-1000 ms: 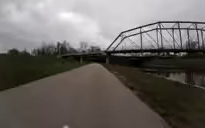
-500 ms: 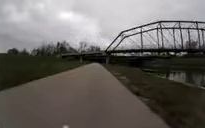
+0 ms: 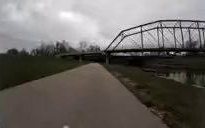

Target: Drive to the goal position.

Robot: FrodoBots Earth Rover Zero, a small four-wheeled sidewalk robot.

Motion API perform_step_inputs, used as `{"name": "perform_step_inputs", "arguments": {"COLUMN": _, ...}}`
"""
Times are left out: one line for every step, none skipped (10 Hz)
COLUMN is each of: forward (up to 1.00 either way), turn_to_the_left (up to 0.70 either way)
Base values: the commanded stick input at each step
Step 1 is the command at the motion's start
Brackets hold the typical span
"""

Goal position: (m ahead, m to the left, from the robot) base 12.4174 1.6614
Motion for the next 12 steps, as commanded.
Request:
{"name": "perform_step_inputs", "arguments": {"forward": 1.00, "turn_to_the_left": 0.00}}
{"name": "perform_step_inputs", "arguments": {"forward": 1.00, "turn_to_the_left": 0.00}}
{"name": "perform_step_inputs", "arguments": {"forward": 1.00, "turn_to_the_left": 0.00}}
{"name": "perform_step_inputs", "arguments": {"forward": 1.00, "turn_to_the_left": 0.00}}
{"name": "perform_step_inputs", "arguments": {"forward": 1.00, "turn_to_the_left": 0.00}}
{"name": "perform_step_inputs", "arguments": {"forward": 1.00, "turn_to_the_left": 0.00}}
{"name": "perform_step_inputs", "arguments": {"forward": 1.00, "turn_to_the_left": 0.00}}
{"name": "perform_step_inputs", "arguments": {"forward": 1.00, "turn_to_the_left": 0.00}}
{"name": "perform_step_inputs", "arguments": {"forward": 1.00, "turn_to_the_left": 0.00}}
{"name": "perform_step_inputs", "arguments": {"forward": 1.00, "turn_to_the_left": 0.00}}
{"name": "perform_step_inputs", "arguments": {"forward": 1.00, "turn_to_the_left": 0.00}}
{"name": "perform_step_inputs", "arguments": {"forward": 1.00, "turn_to_the_left": 0.00}}
